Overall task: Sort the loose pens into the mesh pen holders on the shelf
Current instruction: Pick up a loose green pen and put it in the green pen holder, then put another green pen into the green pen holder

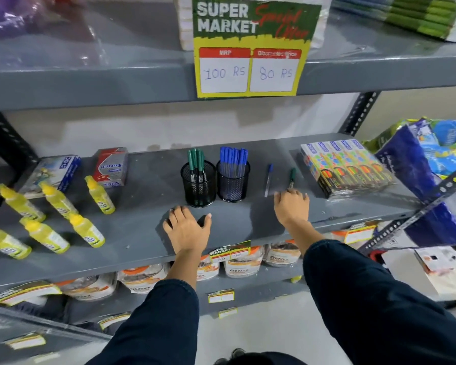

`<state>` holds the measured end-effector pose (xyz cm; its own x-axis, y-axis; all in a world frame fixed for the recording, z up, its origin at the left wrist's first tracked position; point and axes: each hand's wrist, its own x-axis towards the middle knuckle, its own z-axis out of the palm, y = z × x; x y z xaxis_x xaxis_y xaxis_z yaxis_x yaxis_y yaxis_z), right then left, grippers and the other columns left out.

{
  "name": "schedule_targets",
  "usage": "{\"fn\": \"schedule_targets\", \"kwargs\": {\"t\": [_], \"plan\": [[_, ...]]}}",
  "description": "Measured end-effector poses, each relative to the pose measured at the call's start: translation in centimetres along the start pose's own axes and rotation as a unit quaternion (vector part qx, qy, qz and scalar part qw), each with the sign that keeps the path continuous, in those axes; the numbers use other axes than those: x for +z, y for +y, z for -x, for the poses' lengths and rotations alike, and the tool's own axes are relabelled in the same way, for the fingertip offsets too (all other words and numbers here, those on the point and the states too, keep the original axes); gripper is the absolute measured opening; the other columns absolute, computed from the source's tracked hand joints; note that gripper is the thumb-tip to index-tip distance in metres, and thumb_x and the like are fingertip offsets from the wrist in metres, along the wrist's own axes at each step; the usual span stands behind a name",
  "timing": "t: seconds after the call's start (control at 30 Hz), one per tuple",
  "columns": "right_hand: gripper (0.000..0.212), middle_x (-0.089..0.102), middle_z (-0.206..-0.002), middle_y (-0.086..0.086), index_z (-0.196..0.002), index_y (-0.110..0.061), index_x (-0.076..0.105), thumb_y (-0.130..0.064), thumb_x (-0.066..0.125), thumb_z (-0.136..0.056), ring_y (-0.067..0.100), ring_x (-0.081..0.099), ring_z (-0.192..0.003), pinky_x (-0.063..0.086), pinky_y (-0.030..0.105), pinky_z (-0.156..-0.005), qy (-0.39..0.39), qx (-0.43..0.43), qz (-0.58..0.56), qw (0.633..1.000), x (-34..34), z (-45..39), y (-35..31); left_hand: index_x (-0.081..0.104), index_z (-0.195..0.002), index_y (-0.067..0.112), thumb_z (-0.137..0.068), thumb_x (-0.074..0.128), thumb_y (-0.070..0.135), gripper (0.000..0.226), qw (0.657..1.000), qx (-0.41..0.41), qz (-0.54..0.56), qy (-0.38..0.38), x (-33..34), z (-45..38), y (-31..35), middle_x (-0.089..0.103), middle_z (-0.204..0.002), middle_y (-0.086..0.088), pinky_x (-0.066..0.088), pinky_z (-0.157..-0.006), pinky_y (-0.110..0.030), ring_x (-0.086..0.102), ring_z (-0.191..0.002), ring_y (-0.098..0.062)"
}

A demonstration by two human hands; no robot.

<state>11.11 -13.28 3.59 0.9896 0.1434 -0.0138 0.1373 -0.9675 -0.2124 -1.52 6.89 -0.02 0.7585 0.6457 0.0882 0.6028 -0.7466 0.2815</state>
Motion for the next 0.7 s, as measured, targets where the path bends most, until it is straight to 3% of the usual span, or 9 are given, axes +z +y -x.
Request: {"fn": "schedule_targets", "kwargs": {"t": [0.07, 0.13, 0.27, 0.37, 0.5, 0.6, 0.7], "plan": [[0.043, 0.067, -0.115, 0.017, -0.101, -0.007, 0.069, -0.029, 0.032, -0.098, 0.032, 0.055, -0.111, 0.037, 0.043, -0.102, 0.068, -0.005, 0.009, 0.998, -0.2, 0.6, 0.0, 0.043, -0.127, -0.001, -0.087, 0.046, 0.053, 0.068, 1.000, 0.000, 0.001, 0.001, 0.0, 0.0, -0.1, 0.049, -0.133, -0.020, 0.032, -0.102, -0.049, 0.040, -0.125, -0.035], [0.040, 0.071, -0.103, 0.017, -0.094, -0.005, 0.069, -0.027, 0.036, -0.096, 0.033, 0.059, -0.103, 0.041, 0.041, -0.093, 0.098, -0.008, 0.001, 0.995, -0.4, 1.0, 0.0, 0.044, -0.126, -0.002, -0.087, 0.047, 0.052, 0.066, 1.000, 0.001, 0.004, 0.001, 0.0, 0.0, -0.1, 0.050, -0.132, -0.021, 0.032, -0.102, -0.049, 0.040, -0.124, -0.035], [0.027, 0.056, -0.122, 0.023, -0.114, 0.001, 0.054, -0.017, 0.047, -0.095, 0.039, 0.050, -0.114, 0.045, 0.044, -0.092, 0.071, 0.014, -0.055, 0.996, -0.7, 1.3, -0.1, 0.045, -0.125, -0.001, -0.087, 0.047, 0.051, 0.064, 1.000, 0.001, 0.010, 0.001, 0.0, -0.1, -0.3, 0.050, -0.131, -0.020, 0.032, -0.101, -0.049, 0.041, -0.123, -0.036], [0.037, 0.047, -0.131, 0.025, -0.127, 0.001, 0.040, -0.007, 0.052, -0.093, 0.042, 0.046, -0.120, 0.045, 0.047, -0.096, 0.013, 0.047, -0.094, 0.994, -0.7, 0.8, -0.3, 0.045, -0.125, -0.001, -0.086, 0.048, 0.050, 0.064, 1.000, 0.002, 0.013, 0.001, 0.0, 0.0, -0.3, 0.050, -0.132, -0.020, 0.032, -0.101, -0.049, 0.041, -0.123, -0.035], [0.053, 0.053, -0.126, 0.027, -0.136, 0.001, 0.028, 0.003, 0.050, -0.087, 0.044, 0.052, -0.114, 0.049, 0.046, -0.089, -0.016, 0.094, -0.142, 0.985, -1.5, 0.3, -1.0, 0.045, -0.125, -0.001, -0.086, 0.048, 0.049, 0.064, 1.000, 0.004, 0.017, 0.004, -0.1, 0.1, -0.3, 0.050, -0.132, -0.021, 0.032, -0.101, -0.049, 0.042, -0.124, -0.035], [0.071, 0.047, -0.134, 0.027, -0.146, -0.005, 0.014, -0.005, 0.054, -0.087, 0.044, 0.052, -0.118, 0.048, 0.047, -0.093, 0.024, 0.126, -0.212, 0.969, -3.1, -0.1, -2.7, 0.043, -0.127, -0.001, -0.087, 0.047, 0.048, 0.064, 1.000, 0.007, 0.019, 0.003, -0.2, 0.1, -0.3, 0.049, -0.134, -0.020, 0.031, -0.103, -0.049, 0.040, -0.125, -0.035], [0.075, 0.044, -0.139, 0.023, -0.149, -0.013, 0.010, -0.012, 0.053, -0.087, 0.043, 0.053, -0.116, 0.050, 0.049, -0.094, 0.069, 0.093, -0.312, 0.943, -5.4, -1.3, -5.7, 0.041, -0.129, 0.000, -0.088, 0.046, 0.048, 0.063, 1.000, 0.008, 0.021, -0.004, -0.3, 0.1, -0.4, 0.047, -0.136, -0.020, 0.030, -0.105, -0.049, 0.038, -0.127, -0.034]]}}
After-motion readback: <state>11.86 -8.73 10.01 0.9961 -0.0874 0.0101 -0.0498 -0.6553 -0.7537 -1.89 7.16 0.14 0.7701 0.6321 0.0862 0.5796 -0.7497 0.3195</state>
